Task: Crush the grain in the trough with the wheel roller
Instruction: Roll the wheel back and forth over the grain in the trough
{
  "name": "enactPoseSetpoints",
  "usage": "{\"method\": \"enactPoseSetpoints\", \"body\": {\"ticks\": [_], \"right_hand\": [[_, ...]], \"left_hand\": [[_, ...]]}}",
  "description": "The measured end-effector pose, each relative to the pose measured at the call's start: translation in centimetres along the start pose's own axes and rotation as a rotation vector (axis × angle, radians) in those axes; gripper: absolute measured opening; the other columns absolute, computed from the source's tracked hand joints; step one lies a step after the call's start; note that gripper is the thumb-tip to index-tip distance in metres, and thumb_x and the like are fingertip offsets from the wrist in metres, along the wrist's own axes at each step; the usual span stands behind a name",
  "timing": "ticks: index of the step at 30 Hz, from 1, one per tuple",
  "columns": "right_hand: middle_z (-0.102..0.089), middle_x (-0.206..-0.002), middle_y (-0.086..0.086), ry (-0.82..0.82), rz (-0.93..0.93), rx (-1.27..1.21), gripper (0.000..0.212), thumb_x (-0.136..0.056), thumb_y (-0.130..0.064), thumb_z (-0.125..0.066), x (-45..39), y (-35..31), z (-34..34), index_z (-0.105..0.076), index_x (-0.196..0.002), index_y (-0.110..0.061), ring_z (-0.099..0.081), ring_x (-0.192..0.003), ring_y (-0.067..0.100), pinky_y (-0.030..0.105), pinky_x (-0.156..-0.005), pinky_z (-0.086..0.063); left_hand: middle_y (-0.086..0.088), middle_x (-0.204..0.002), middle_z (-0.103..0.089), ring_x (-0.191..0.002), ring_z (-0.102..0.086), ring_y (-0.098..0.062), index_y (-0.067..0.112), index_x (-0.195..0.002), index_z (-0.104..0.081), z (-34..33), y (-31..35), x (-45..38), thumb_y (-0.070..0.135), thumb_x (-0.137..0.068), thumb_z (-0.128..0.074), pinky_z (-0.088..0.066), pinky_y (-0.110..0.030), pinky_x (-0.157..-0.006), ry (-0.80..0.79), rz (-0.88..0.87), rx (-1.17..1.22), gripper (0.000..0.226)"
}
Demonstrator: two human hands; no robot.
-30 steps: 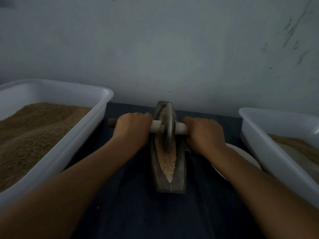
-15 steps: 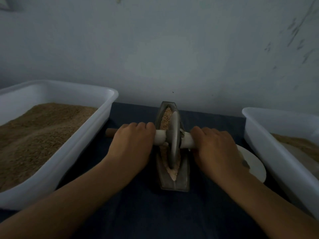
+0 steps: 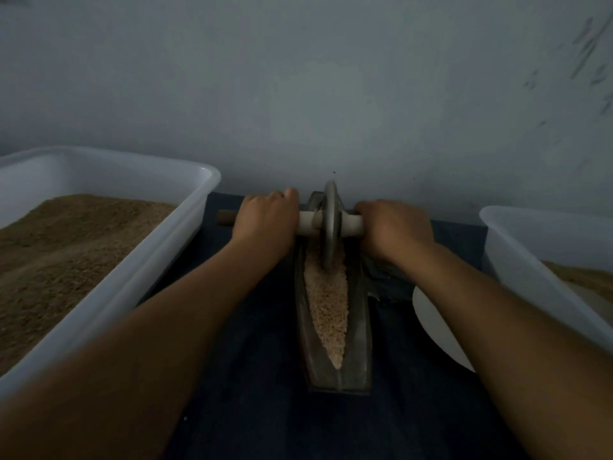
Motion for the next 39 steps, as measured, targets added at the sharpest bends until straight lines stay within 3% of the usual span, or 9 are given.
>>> {"method": "enactPoseSetpoints", "body": {"ticks": [5,10,16,21,26,28,33,36,39], "right_hand": [[-0.067,-0.104,0.0,-0.043,-0.036,-0.022,0.024,-0.082,-0.039,-0.068,0.8,0.1,-0.2,-0.062,-0.104,-0.033,-0.063,-0.092,0.024,0.027,-0.059,-0.031],[-0.066,-0.095,-0.002,0.019,0.002,-0.105,0.025,-0.083,-0.039,-0.065,4.8,0.1,-0.2,-0.054,-0.103,-0.028,-0.063,-0.083,0.025,0.033,-0.062,-0.04],[-0.057,-0.08,0.001,0.155,0.106,0.034,0.02,-0.082,-0.027,-0.068,9.7,-1.8,2.4,-0.053,-0.093,-0.019,-0.054,-0.07,0.025,0.033,-0.062,-0.026],[-0.056,-0.078,0.006,0.247,0.12,0.043,0.019,-0.078,-0.017,-0.071,13.1,-2.7,4.1,-0.056,-0.09,-0.013,-0.051,-0.069,0.026,0.036,-0.066,-0.035],[-0.054,-0.075,0.003,0.251,0.109,0.026,0.023,-0.078,-0.021,-0.073,12.7,-2.6,3.5,-0.053,-0.087,-0.016,-0.046,-0.065,0.021,0.033,-0.064,-0.03],[-0.052,-0.071,0.0,0.231,0.089,0.033,0.026,-0.077,-0.022,-0.075,11.5,-2.2,2.8,-0.05,-0.084,-0.018,-0.039,-0.061,0.018,0.031,-0.061,-0.025],[-0.059,-0.08,0.0,0.117,0.056,0.083,0.025,-0.081,-0.031,-0.067,6.8,-1.4,1.0,-0.047,-0.092,-0.021,-0.056,-0.069,0.025,0.033,-0.058,-0.02],[-0.064,-0.09,0.002,0.099,0.047,0.07,0.025,-0.082,-0.033,-0.068,3.5,-0.8,0.5,-0.052,-0.098,-0.023,-0.061,-0.081,0.027,0.032,-0.059,-0.025],[-0.066,-0.098,0.003,0.036,0.042,0.064,0.026,-0.083,-0.036,-0.068,0.8,-0.1,0.0,-0.059,-0.105,-0.026,-0.063,-0.087,0.027,0.03,-0.06,-0.034]], "left_hand": [[-0.006,-0.099,-0.064,-0.084,-0.064,-0.024,0.016,-0.104,-0.045,0.2,0.4,0.5,0.022,-0.088,-0.064,-0.033,-0.033,-0.066,0.015,-0.027,-0.106,0.025],[-0.003,-0.102,-0.065,-0.085,-0.063,-0.021,0.017,-0.107,-0.05,2.0,1.4,2.4,0.023,-0.09,-0.06,-0.03,-0.031,-0.066,0.025,-0.08,-0.191,0.02],[0.001,-0.107,-0.06,-0.091,-0.057,-0.016,0.022,-0.108,-0.045,4.0,1.6,8.7,0.033,-0.084,-0.069,-0.041,-0.029,-0.08,0.007,-0.079,-0.067,0.035],[0.009,-0.105,-0.058,-0.083,-0.051,-0.007,0.029,-0.11,-0.044,5.4,1.3,11.9,0.039,-0.08,-0.073,-0.032,-0.023,-0.069,0.023,-0.068,0.019,0.043],[0.009,-0.102,-0.057,-0.075,-0.038,-0.007,0.028,-0.102,-0.041,5.1,1.2,11.4,0.037,-0.083,-0.07,-0.029,-0.024,-0.066,0.023,-0.071,-0.014,0.036],[0.007,-0.102,-0.057,-0.076,-0.043,-0.008,0.028,-0.097,-0.037,4.3,1.2,10.3,0.035,-0.082,-0.07,-0.032,-0.025,-0.068,0.012,-0.077,-0.001,0.037],[-0.002,-0.112,-0.062,-0.096,-0.062,-0.021,0.022,-0.123,-0.043,2.0,0.7,5.3,0.028,-0.08,-0.073,-0.044,-0.036,-0.086,0.006,-0.041,0.056,0.053],[-0.008,-0.12,-0.061,-0.103,-0.063,-0.028,0.021,-0.142,-0.032,0.7,0.3,2.6,0.024,-0.079,-0.075,-0.045,-0.041,-0.088,-0.021,-0.001,0.095,0.076],[-0.01,-0.119,-0.061,-0.102,-0.062,-0.031,0.022,-0.145,-0.028,0.1,0.1,0.8,0.021,-0.079,-0.075,-0.047,-0.043,-0.084,-0.028,0.028,0.088,0.081]]}}
Point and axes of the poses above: each hand's wrist, its own x-axis away from the middle knuckle, its own z-axis out of the back of the hand, y = z × x, the point moved 1 cm from there along -x, towards the middle knuckle
